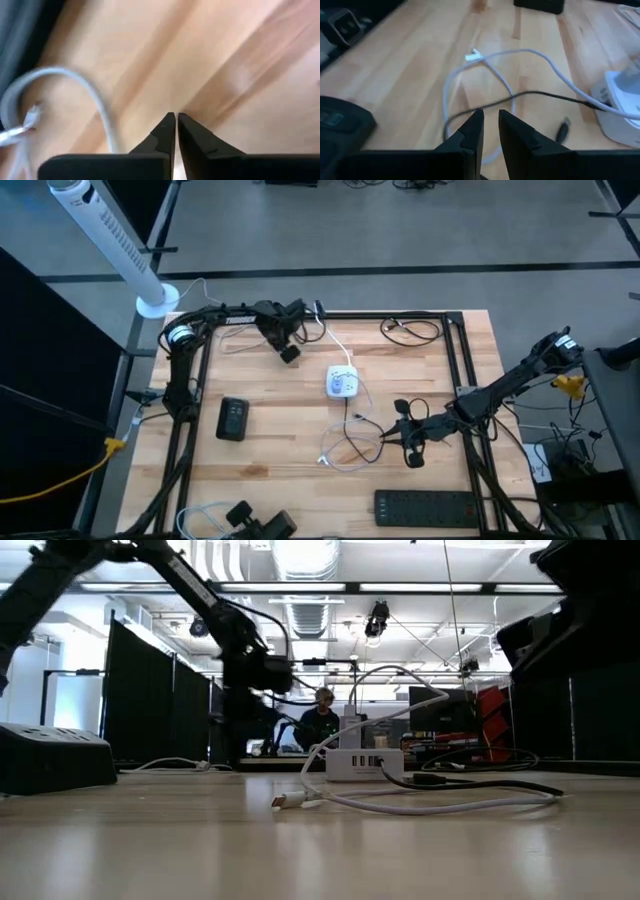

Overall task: Insert USB
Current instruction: Insert the white charger cable into the bottom black outlet extension

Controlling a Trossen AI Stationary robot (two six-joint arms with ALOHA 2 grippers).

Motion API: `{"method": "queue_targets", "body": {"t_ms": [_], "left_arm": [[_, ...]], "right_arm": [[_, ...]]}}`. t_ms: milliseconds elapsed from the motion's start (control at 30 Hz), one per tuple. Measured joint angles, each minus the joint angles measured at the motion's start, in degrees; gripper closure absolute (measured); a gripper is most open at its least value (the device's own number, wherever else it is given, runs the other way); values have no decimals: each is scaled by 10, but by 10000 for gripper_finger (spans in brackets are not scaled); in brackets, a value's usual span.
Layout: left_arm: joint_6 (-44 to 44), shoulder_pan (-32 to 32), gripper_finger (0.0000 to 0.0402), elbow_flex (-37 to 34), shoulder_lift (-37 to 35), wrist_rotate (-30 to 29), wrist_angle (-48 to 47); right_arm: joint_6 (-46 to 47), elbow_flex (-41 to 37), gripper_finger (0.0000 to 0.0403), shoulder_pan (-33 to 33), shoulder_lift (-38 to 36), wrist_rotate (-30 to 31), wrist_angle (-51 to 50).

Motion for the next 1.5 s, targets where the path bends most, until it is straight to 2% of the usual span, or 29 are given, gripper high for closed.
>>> {"method": "queue_targets", "body": {"t_ms": [33, 100, 200, 300, 400, 600, 700, 767, 867, 1000, 1033, 1200, 1367, 1433, 1500], "left_arm": [[-5, -1, 400, -6, -16, -20, -31], [-13, -4, 400, -12, -36, -52, -18], [-13, -16, 400, -34, -53, -53, -18], [-9, -2, 379, -49, -60, -73, 12], [-5, 9, 333, -77, -56, -74, 41], [-10, 40, 215, -130, -40, -78, 115], [-19, 42, 192, -139, -34, -63, 124], [-33, 35, 207, -140, -34, -32, 123], [-60, 8, 268, -140, -40, -2, 125], [-92, -35, 373, -137, -51, 111, 119], [-98, -45, 386, -137, -54, 143, 119], [-102, -118, 385, -139, -74, 288, 107], [-79, -196, 385, -137, -126, 490, 122], [-63, -230, 385, -137, -148, 499, 128], [-44, -257, 381, -133, -175, 436, 125]], "right_arm": [[5, 0, 359, 4, 0, 0, 1], [8, 0, 357, 7, 0, 4, -7], [8, 2, 352, 11, 2, 2, 2], [13, 3, 348, 13, 2, 2, -5], [27, 6, 344, 21, 3, 2, -1], [54, 6, 349, 46, 3, 2, 0], [70, 9, 355, 61, 3, 2, 1], [77, 12, 359, 70, 3, 2, -1], [78, 24, 364, 81, 4, 3, 0], [78, 45, 367, 92, 4, 4, 1], [78, 50, 367, 96, 4, 4, 1], [77, 68, 364, 115, 4, 3, 1], [72, 73, 364, 128, 4, 5, 1], [72, 73, 364, 130, 4, 8, 0], [69, 73, 364, 130, 4, 16, 0]]}}
